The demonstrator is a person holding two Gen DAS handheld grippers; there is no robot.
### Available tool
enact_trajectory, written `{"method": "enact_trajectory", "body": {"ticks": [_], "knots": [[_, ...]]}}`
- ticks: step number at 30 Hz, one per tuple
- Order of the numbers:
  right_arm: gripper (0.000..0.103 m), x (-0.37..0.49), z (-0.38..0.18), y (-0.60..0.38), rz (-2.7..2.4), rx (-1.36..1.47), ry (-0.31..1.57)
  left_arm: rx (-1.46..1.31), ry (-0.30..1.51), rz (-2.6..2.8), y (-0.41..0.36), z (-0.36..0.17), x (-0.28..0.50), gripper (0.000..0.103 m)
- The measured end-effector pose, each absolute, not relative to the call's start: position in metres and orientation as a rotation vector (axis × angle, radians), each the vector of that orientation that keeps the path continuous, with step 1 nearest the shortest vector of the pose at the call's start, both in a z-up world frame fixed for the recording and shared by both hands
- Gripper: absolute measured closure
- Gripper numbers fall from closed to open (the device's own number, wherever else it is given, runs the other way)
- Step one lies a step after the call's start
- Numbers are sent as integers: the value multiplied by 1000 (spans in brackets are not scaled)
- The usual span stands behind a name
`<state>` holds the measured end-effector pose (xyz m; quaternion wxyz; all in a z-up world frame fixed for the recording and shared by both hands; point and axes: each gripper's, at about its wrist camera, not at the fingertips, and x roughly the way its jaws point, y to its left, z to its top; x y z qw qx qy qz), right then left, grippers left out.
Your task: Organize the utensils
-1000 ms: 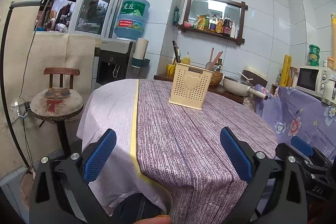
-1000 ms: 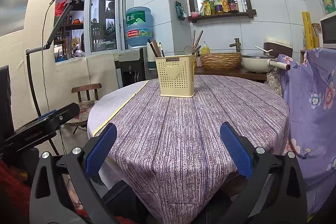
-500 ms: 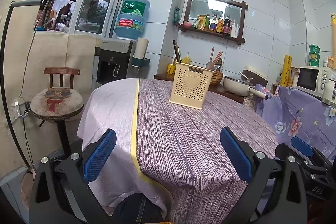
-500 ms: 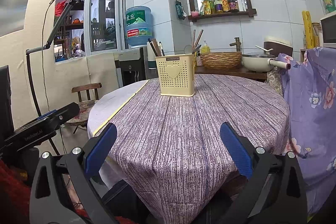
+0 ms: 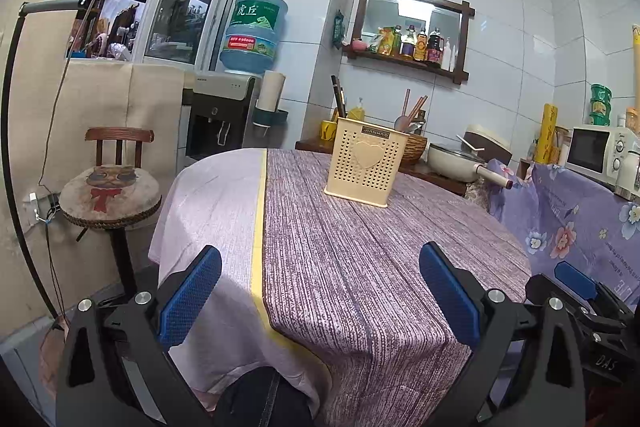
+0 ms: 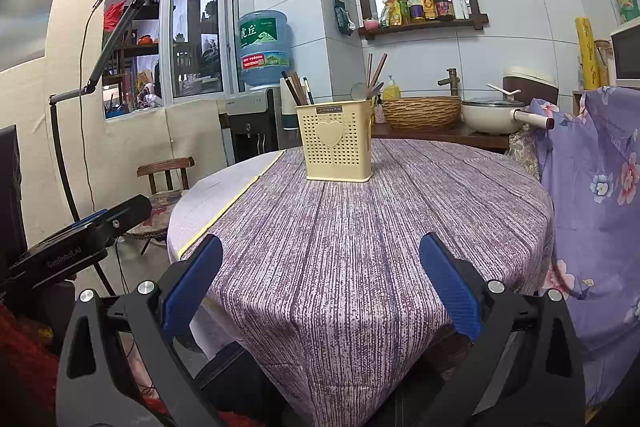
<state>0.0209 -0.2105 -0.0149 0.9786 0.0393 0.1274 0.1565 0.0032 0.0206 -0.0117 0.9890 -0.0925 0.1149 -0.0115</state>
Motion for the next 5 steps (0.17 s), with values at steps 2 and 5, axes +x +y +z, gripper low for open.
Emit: {"method": "enact_trajectory", "body": {"ticks": [2,5], "knots": [[6,21,-15,-211,318,80,258,-186,233,-23,21,-12,3,5],[6,21,-15,-210,318,81,259,-185,231,-26,21,-11,3,5]]}}
